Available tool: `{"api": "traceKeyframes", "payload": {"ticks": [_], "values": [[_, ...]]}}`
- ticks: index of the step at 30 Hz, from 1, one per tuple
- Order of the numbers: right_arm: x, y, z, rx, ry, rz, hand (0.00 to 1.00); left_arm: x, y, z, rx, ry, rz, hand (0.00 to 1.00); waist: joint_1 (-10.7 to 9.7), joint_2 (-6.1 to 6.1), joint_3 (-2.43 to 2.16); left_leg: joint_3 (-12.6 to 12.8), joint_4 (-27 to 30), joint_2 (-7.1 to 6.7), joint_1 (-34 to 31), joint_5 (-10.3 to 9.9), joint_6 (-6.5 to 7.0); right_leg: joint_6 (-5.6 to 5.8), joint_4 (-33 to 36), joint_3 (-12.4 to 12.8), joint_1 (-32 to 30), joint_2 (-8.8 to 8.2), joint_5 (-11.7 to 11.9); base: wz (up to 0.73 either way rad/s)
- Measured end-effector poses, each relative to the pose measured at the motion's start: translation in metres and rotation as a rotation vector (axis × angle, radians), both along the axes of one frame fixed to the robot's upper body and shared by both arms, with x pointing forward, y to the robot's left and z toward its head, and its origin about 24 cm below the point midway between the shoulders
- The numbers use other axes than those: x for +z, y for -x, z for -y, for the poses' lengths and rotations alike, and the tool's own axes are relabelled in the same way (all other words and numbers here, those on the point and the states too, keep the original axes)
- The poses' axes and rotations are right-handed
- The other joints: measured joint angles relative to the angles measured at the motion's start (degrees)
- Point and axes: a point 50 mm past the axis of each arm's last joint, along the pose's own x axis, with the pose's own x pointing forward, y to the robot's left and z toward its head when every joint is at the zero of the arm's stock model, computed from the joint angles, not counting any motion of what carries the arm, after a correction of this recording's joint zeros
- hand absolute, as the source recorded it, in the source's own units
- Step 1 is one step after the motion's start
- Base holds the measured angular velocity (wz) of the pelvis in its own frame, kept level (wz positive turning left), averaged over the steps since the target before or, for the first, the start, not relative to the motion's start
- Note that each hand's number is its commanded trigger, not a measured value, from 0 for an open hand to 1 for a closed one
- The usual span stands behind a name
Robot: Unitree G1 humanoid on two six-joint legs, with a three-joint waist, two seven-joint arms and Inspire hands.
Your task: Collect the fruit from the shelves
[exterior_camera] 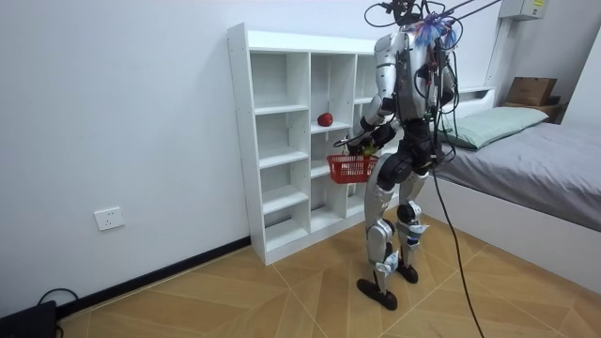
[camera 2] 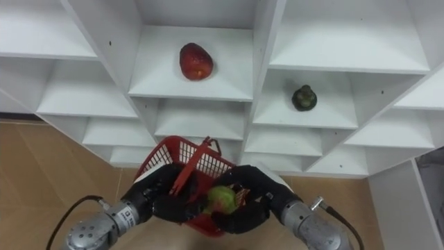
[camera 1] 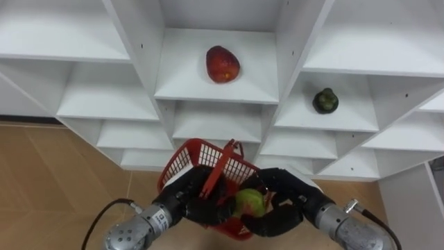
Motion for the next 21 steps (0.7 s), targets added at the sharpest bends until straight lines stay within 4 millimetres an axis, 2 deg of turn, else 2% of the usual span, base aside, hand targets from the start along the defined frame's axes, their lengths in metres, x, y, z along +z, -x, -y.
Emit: {"api": "traceKeyframes", "payload": {"ticks": [2,3,4,21], "values": [[0.0004,-0.0006,-0.0001,0.001,0.000,0.002,1.00,0.0044,-0.0011,0.0030,-0.010,0.039,0.009,1.00,0.05,0.00,0.00,0.00,-0.06,0.00,0.01,0.00,0.00,0.00,-0.06,-0.01,0.01,0.01,0.00,0.00],[0.0004,-0.0006,-0.0001,0.001,0.000,0.002,0.57,0.0050,-0.0012,0.0034,-0.012,0.047,0.009,1.00,0.05,0.00,0.00,0.00,-0.07,0.00,0.02,0.00,0.00,0.00,-0.07,0.00,0.02,0.01,0.00,0.00],[0.0004,-0.0006,0.0001,0.001,0.000,0.002,0.00,0.0053,-0.0010,0.0042,-0.018,0.056,0.007,1.00,0.05,0.00,0.00,0.01,-0.09,0.00,0.04,0.00,0.00,0.00,-0.10,0.00,0.04,0.02,0.00,0.00],[0.0000,-0.0004,-0.0001,0.000,-0.004,-0.002,0.00,0.0042,0.0034,0.0027,-0.021,0.073,-0.011,1.00,0.30,-0.07,0.05,-0.16,-0.10,0.03,0.48,0.00,0.00,0.01,-0.13,-0.01,0.46,0.07,-0.01,0.00]]}}
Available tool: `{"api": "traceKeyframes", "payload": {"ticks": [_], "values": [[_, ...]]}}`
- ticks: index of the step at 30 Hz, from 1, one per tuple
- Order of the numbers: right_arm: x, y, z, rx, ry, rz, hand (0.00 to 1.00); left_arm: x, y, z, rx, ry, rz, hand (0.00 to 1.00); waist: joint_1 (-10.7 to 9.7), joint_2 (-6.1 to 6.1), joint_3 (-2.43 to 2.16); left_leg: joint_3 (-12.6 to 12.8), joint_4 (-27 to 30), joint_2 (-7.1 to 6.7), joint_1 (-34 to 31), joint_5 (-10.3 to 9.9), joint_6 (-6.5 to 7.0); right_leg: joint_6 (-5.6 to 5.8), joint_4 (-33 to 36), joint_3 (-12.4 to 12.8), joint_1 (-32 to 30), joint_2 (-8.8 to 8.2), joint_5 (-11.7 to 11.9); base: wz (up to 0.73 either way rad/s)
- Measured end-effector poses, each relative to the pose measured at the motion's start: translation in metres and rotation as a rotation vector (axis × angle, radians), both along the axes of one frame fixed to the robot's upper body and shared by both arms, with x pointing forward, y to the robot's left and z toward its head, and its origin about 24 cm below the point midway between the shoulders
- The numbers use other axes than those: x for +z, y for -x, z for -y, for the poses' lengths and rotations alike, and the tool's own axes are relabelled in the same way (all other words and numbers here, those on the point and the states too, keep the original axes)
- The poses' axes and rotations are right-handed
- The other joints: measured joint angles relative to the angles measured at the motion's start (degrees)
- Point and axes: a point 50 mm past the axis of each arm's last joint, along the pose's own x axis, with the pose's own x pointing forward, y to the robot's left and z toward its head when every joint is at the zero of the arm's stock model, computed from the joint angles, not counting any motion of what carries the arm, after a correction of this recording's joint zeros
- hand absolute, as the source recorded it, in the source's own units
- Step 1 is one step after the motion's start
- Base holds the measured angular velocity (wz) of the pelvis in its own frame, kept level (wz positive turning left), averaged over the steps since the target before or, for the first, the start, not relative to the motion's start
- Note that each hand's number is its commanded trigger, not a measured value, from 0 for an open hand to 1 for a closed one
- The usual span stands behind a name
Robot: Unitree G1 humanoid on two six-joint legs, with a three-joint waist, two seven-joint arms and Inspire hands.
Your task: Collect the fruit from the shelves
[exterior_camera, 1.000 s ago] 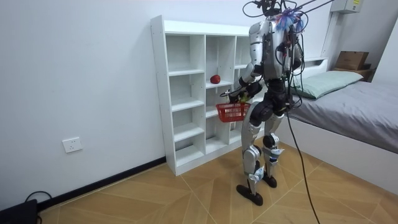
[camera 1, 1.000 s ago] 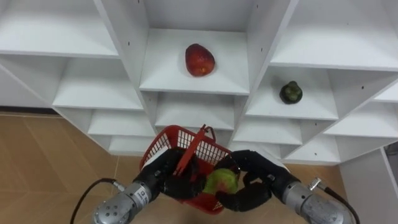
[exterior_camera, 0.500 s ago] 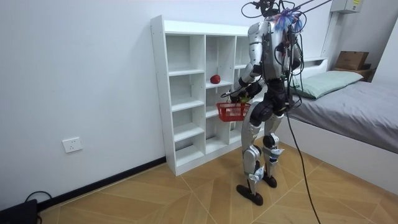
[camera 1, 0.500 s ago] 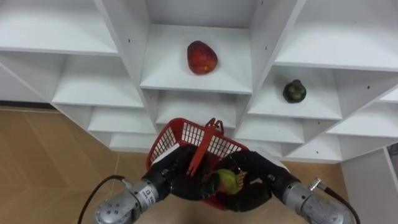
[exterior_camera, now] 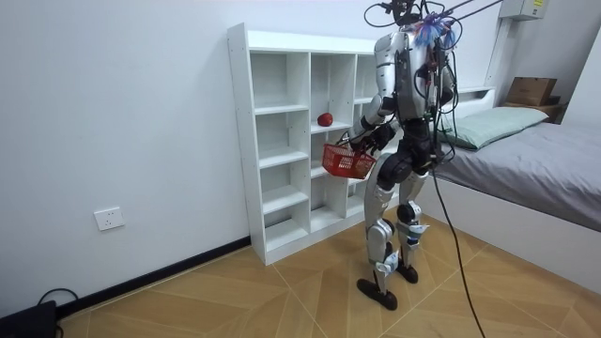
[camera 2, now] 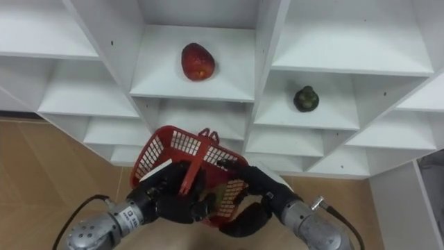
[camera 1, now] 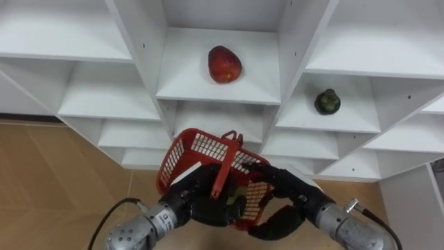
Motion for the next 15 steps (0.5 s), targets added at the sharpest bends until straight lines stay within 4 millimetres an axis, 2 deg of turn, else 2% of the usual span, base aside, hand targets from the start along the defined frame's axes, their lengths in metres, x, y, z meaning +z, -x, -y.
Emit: {"api": "traceKeyframes", "payload": {"ticks": [15], "values": [[-0.002,0.002,-0.003,0.021,-0.001,-0.014,0.00,-0.004,0.004,-0.011,0.069,-0.055,-0.005,1.00,-0.05,-0.82,0.49,-0.49,-0.62,-0.54,2.64,0.01,0.00,0.45,-0.19,-0.24,2.54,0.00,-0.60,0.01]]}}
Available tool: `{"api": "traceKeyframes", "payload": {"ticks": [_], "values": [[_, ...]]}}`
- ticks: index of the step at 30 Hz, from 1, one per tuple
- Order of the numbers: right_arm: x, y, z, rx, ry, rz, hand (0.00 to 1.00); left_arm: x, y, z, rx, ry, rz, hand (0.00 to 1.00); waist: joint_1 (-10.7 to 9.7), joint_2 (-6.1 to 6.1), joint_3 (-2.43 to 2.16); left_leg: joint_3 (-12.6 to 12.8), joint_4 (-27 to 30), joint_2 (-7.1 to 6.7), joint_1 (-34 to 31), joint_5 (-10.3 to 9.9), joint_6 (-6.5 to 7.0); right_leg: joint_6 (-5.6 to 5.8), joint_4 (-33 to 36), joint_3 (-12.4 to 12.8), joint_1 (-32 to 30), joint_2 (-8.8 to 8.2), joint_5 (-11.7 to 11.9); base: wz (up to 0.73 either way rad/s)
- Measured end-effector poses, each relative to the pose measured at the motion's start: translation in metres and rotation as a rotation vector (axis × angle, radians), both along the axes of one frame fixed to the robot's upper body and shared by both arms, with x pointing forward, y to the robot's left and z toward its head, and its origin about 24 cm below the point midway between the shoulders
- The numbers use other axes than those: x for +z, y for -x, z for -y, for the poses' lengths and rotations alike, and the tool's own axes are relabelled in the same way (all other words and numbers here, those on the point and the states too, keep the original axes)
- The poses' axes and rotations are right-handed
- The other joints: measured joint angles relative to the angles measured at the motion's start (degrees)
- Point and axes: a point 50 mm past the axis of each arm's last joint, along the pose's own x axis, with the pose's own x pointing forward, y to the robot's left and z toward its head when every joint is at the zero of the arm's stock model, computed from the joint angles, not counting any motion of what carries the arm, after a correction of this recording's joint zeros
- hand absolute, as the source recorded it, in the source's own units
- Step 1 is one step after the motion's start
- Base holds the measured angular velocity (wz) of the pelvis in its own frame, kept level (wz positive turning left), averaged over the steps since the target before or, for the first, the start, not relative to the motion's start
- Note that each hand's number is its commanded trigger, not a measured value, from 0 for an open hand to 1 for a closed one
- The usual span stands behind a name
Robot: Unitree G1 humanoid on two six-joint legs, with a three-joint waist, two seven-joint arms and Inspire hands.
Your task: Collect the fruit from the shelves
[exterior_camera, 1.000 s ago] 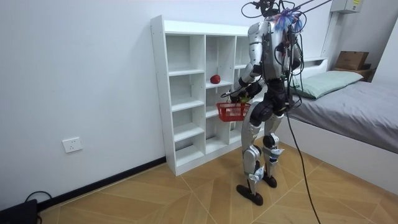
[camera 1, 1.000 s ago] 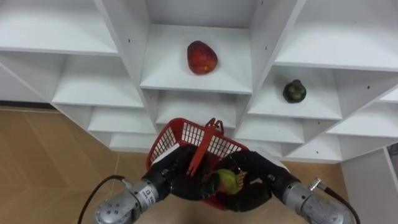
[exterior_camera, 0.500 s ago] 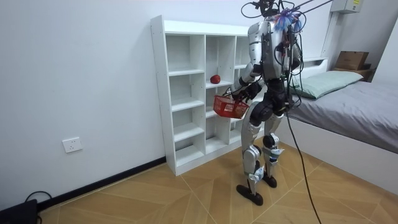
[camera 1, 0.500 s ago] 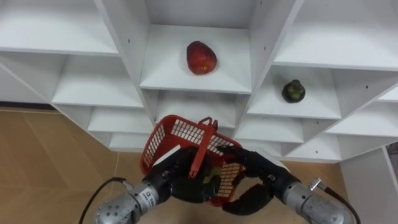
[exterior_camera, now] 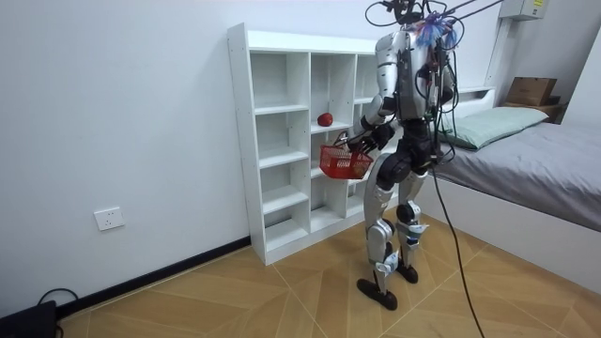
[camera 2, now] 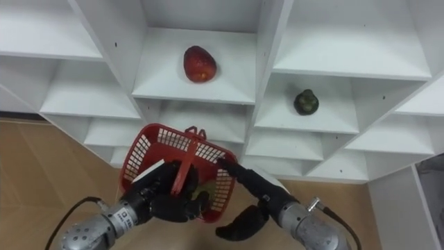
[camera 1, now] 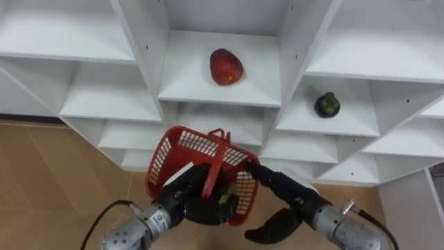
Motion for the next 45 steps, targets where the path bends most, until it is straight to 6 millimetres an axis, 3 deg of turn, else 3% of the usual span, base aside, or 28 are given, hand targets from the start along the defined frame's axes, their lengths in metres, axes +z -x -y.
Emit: {"api": "traceKeyframes", "payload": {"ticks": [11,17,23,31,38,45], "values": [[0.006,0.002,-0.004,-0.043,-0.105,0.009,0.00,-0.016,0.010,-0.014,0.054,-0.144,-0.037,1.00,-0.04,-1.61,-0.05,-0.57,-1.70,-0.04,4.74,0.00,0.00,0.36,-2.68,-1.25,6.13,0.33,-0.10,0.07],[0.032,-0.009,-0.013,-0.042,-0.143,0.135,0.00,-0.031,0.019,-0.025,0.073,-0.232,-0.093,1.00,0.15,-2.13,-0.19,-0.45,-2.64,-0.02,6.86,-0.02,-0.01,0.49,-3.50,-1.24,8.19,0.52,-0.02,0.00],[0.053,-0.015,-0.021,-0.043,-0.184,0.251,0.00,-0.039,0.028,-0.038,0.122,-0.268,-0.136,1.00,0.27,-3.41,-0.28,-0.42,-3.00,0.07,8.09,-0.03,-0.02,0.52,-3.99,-1.21,9.55,0.70,0.02,0.00],[0.085,-0.026,-0.026,-0.071,-0.230,0.414,0.00,-0.045,0.031,-0.040,0.163,-0.265,-0.165,1.00,0.50,-3.32,-0.25,-0.27,-3.46,0.24,8.57,-0.03,-0.03,0.45,-4.71,-1.00,10.13,1.03,0.47,-0.01],[0.092,-0.030,-0.021,-0.144,-0.239,0.477,0.00,-0.052,0.036,-0.044,0.187,-0.296,-0.199,1.00,1.67,-3.22,-0.18,-0.29,-3.84,0.38,9.09,-0.08,-0.12,0.38,-4.84,-1.00,10.60,1.19,0.53,0.00],[0.104,-0.044,-0.015,-0.259,-0.246,0.587,0.00,-0.055,0.039,-0.050,0.216,-0.314,-0.219,1.00,1.58,-3.13,-0.11,-0.27,-3.74,0.64,8.95,-0.11,-0.21,0.20,-4.83,-1.18,10.64,1.33,0.65,0.00]]}}
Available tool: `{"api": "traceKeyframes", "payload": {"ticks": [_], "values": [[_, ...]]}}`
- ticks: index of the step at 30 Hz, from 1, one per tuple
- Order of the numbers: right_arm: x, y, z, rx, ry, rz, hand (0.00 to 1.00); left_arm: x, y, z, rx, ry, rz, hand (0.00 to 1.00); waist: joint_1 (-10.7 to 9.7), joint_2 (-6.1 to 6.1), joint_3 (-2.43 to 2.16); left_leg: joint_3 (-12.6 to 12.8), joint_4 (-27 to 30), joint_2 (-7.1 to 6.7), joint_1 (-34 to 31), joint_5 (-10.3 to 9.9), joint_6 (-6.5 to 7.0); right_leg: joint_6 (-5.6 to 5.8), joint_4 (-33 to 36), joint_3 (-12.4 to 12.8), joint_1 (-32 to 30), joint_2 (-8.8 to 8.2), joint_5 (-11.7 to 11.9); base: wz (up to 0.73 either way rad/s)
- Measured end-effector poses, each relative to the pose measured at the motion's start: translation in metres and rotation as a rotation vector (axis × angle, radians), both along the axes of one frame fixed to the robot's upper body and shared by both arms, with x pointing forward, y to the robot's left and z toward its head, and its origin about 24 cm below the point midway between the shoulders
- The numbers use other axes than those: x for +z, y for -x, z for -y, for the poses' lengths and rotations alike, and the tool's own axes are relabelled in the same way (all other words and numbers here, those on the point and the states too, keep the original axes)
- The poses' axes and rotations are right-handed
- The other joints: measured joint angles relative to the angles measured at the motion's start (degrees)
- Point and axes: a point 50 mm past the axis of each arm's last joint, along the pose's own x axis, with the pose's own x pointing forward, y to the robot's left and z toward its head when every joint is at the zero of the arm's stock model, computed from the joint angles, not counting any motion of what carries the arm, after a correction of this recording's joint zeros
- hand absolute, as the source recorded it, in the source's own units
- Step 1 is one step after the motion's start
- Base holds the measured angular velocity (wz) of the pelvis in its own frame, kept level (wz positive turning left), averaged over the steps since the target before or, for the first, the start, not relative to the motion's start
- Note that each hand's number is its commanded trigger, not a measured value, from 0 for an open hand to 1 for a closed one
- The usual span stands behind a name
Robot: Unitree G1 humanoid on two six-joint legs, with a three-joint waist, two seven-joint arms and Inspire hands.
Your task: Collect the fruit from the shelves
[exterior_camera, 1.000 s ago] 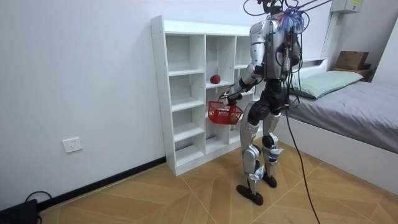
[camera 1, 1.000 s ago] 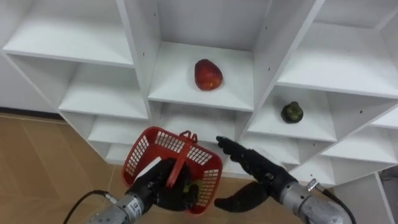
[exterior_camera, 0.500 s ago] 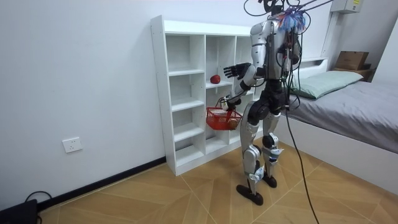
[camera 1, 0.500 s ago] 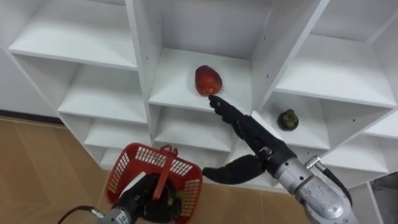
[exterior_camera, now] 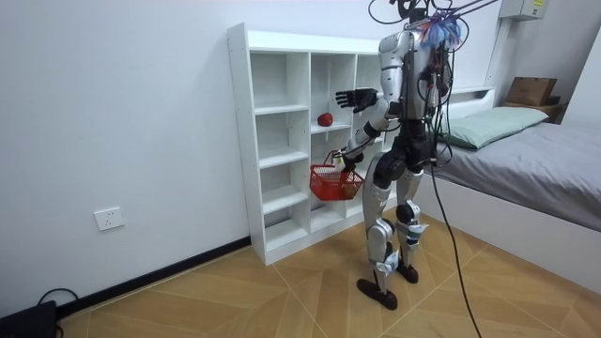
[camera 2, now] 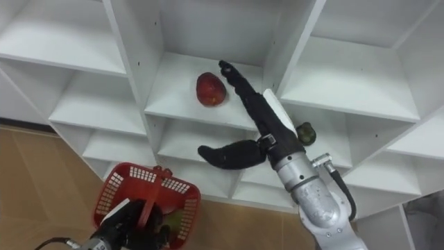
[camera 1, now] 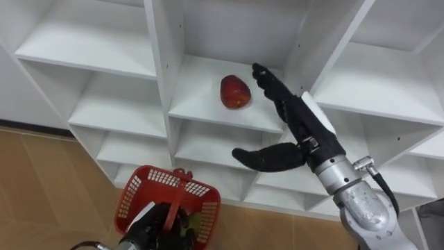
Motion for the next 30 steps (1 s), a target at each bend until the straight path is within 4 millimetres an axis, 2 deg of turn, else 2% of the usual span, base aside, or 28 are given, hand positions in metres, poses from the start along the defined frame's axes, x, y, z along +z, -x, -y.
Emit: {"api": "traceKeyframes", "payload": {"ticks": [9,11,18,25,30], "values": [[0.005,-0.008,0.005,-0.140,-0.040,0.075,0.00,0.001,-0.002,-0.002,0.053,-0.018,0.019,1.00,0.91,0.19,0.14,-0.80,-0.07,-0.05,-0.97,0.00,0.00,-0.01,-0.91,-0.31,0.16,0.19,0.26,0.04],[0.002,-0.009,0.006,-0.182,-0.064,0.081,0.00,0.001,-0.003,-0.002,0.053,-0.019,0.023,1.00,1.72,0.21,0.15,-1.26,0.12,-0.09,-1.51,0.01,-0.01,-0.01,-0.98,-0.47,-0.01,0.23,0.26,0.12],[-0.010,-0.020,0.001,-0.276,-0.116,0.076,0.00,0.002,-0.006,0.002,0.078,0.005,0.031,1.00,1.82,0.15,0.21,-3.03,0.09,-0.59,-2.04,0.24,-0.10,0.02,-1.02,-1.04,-0.05,0.01,0.25,0.09],[-0.030,-0.027,-0.004,-0.332,-0.128,-0.002,0.00,-0.001,-0.005,0.007,0.071,0.023,-0.003,1.00,1.96,0.04,0.23,-3.16,0.17,-1.00,-2.25,0.72,0.17,0.19,-0.98,-1.55,-0.05,-0.44,0.26,0.03],[-0.032,-0.028,-0.005,-0.346,-0.125,-0.008,0.00,-0.002,-0.005,0.008,0.067,0.027,-0.010,1.00,2.03,0.04,0.23,-3.83,0.18,-1.07,-2.69,1.04,0.06,0.19,-1.01,-1.84,-0.12,-0.42,0.26,0.06]]}}
